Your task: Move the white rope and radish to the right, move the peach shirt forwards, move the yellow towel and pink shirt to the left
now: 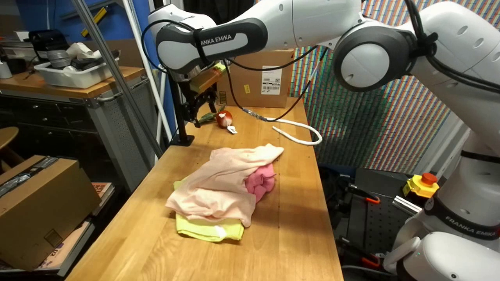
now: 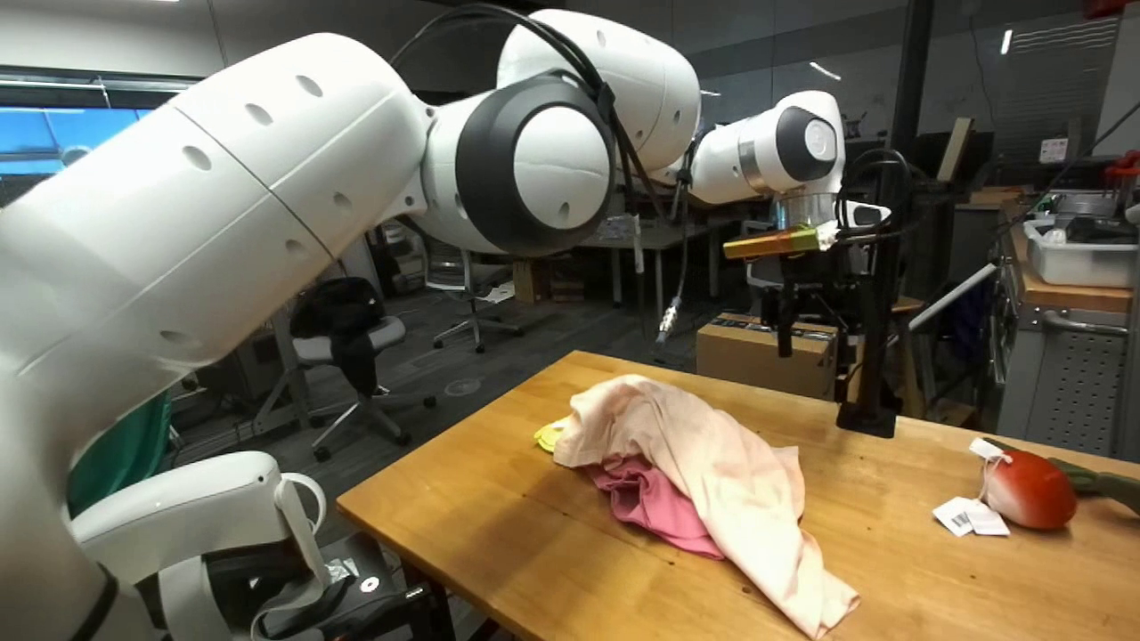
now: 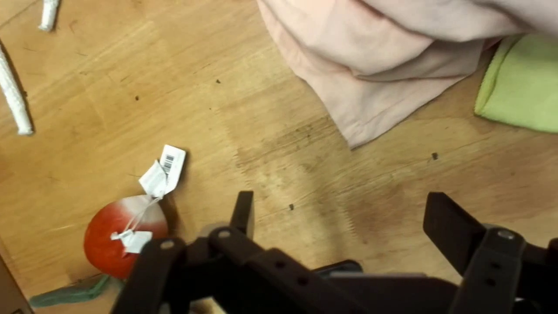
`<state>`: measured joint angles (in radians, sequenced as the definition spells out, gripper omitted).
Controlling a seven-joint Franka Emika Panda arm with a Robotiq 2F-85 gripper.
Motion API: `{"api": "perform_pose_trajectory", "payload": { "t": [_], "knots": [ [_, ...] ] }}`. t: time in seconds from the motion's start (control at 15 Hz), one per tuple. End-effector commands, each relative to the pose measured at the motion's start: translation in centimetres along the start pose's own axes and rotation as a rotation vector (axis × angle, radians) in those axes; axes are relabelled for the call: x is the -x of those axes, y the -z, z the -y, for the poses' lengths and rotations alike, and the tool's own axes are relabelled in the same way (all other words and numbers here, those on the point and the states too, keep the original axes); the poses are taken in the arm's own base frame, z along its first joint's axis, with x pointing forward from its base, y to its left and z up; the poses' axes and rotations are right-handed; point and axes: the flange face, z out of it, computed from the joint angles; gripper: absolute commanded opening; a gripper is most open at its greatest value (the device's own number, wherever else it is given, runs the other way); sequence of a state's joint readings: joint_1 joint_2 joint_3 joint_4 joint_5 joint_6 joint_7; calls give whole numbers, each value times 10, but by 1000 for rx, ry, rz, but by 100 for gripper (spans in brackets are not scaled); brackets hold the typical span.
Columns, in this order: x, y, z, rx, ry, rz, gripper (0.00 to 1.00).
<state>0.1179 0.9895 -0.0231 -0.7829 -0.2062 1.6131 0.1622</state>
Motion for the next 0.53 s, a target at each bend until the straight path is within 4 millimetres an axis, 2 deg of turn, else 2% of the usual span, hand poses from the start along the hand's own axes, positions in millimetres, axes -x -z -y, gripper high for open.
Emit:
{"api": "perform_pose_trajectory", "payload": {
  "t": [0.0, 0.47],
  "knots": [
    [23, 11, 17, -43, 178, 40, 100],
    [77, 5, 52, -70, 542, 132, 100]
  ]
}}
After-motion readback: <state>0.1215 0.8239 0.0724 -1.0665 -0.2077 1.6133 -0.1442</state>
